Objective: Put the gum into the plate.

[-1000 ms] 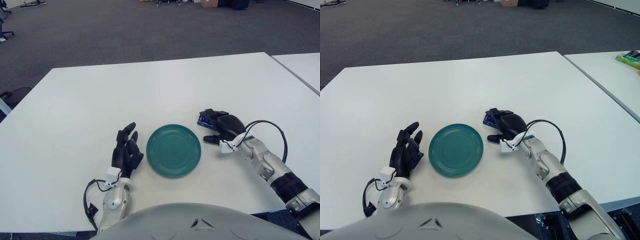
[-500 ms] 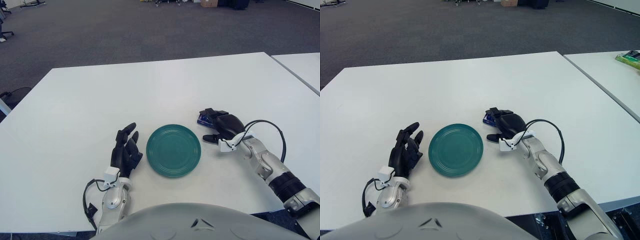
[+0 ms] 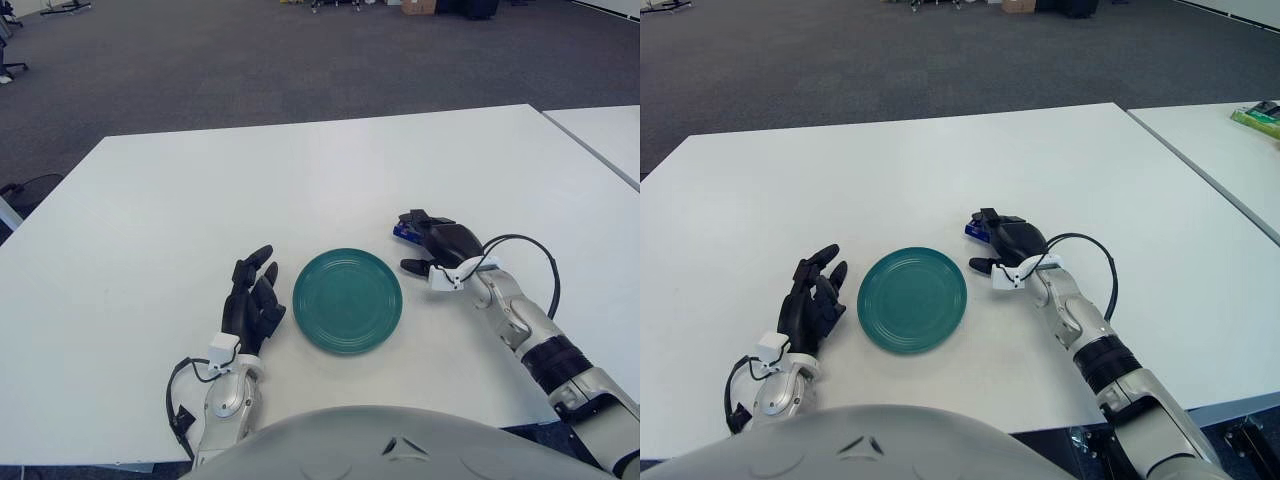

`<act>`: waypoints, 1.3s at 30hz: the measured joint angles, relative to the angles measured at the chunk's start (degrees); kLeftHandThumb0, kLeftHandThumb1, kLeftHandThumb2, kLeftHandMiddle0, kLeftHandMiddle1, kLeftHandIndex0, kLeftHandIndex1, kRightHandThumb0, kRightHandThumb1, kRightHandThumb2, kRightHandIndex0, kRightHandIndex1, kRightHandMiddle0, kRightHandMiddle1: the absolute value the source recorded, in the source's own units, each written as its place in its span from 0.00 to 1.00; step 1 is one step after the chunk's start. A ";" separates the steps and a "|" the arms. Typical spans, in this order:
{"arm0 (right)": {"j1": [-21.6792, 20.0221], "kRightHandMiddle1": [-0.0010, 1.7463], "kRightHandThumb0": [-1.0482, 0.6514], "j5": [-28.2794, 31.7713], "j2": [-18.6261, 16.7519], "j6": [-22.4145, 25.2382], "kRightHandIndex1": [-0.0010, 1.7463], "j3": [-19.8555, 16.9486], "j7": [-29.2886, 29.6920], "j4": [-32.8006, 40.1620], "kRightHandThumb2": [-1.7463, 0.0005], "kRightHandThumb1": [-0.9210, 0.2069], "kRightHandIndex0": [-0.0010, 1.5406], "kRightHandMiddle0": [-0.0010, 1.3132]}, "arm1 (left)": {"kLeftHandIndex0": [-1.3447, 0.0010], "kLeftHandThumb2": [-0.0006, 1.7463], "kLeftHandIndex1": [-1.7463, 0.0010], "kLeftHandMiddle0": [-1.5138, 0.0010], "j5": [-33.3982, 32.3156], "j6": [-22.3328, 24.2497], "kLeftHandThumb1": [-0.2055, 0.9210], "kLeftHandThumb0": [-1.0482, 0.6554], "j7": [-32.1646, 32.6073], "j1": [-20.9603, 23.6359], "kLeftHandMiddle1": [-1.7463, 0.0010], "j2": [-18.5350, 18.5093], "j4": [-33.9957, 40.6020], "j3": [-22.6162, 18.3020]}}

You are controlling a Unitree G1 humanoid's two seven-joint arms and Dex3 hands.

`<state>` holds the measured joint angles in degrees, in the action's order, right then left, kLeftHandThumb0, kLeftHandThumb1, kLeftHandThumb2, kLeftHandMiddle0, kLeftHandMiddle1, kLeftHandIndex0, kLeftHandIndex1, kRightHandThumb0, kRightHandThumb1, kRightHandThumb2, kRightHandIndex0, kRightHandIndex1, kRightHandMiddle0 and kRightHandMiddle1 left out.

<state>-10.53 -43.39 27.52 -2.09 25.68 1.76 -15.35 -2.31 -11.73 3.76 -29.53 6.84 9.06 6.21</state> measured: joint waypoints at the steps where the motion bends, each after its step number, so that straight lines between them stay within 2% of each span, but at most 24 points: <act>1: 0.04 0.47 0.16 0.27 -0.35 0.54 0.00 -0.48 -0.15 0.10 0.60 0.00 0.30 0.00 | 0.84 0.52 0.46 0.61 0.00 0.00 1.00 0.14 -0.01 0.00 0.96 0.01 0.00 0.00; 9: -0.02 0.47 0.16 1.82 -2.09 3.20 0.01 -2.09 -1.82 0.68 0.61 0.00 0.31 0.00 | 0.85 0.51 0.46 0.61 0.01 0.02 1.00 0.15 -0.02 0.00 0.96 0.07 0.01 0.02; 26: -0.08 0.45 0.15 2.22 -2.24 5.42 0.01 -2.87 -5.21 2.55 0.60 0.00 0.32 0.00 | 0.85 0.51 0.45 0.59 -0.07 0.01 1.00 0.14 -0.02 0.00 0.95 0.62 0.01 0.08; 33: -0.31 0.51 0.16 2.28 -2.24 5.66 0.01 -3.01 -6.21 2.67 0.61 0.00 0.35 0.00 | 0.86 0.51 0.45 0.59 -0.91 0.00 1.00 0.14 -0.06 0.00 0.94 1.12 0.03 0.09; 35: -0.33 0.69 0.17 2.31 -2.24 5.66 0.33 -3.06 -6.30 2.67 0.64 0.00 0.30 0.05 | 0.86 0.51 0.45 0.59 -1.10 0.01 1.00 0.14 -0.09 -0.01 0.94 1.19 0.04 0.09; 36: -0.37 0.73 0.18 2.34 -2.25 5.66 0.42 -3.11 -6.30 2.67 0.64 0.00 0.30 0.06 | 0.86 0.51 0.45 0.59 -1.21 0.01 1.00 0.14 -0.10 -0.01 0.94 1.21 0.05 0.09; 37: -0.45 0.82 0.19 2.37 -2.27 5.63 0.63 -3.17 -6.30 2.66 0.65 0.00 0.33 0.11 | 0.86 0.50 0.45 0.59 -1.26 0.03 1.00 0.14 -0.11 -0.01 0.94 1.21 0.07 0.09; 38: -0.59 0.88 0.20 2.38 -2.28 5.61 0.76 -3.25 -6.30 2.63 0.66 0.00 0.34 0.14 | 0.86 0.50 0.45 0.59 -1.29 0.03 1.00 0.14 -0.11 -0.01 0.94 1.21 0.07 0.09; 39: -0.78 0.90 0.21 2.40 -2.28 5.52 0.81 -3.29 -6.30 2.54 0.66 0.00 0.36 0.19 | 0.86 0.50 0.45 0.59 -1.31 0.05 1.00 0.14 -0.12 -0.01 0.94 1.21 0.09 0.09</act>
<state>-11.31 -41.00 25.24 3.43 22.39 -4.54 -12.81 -3.62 -11.68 3.64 -29.55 8.05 9.15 6.30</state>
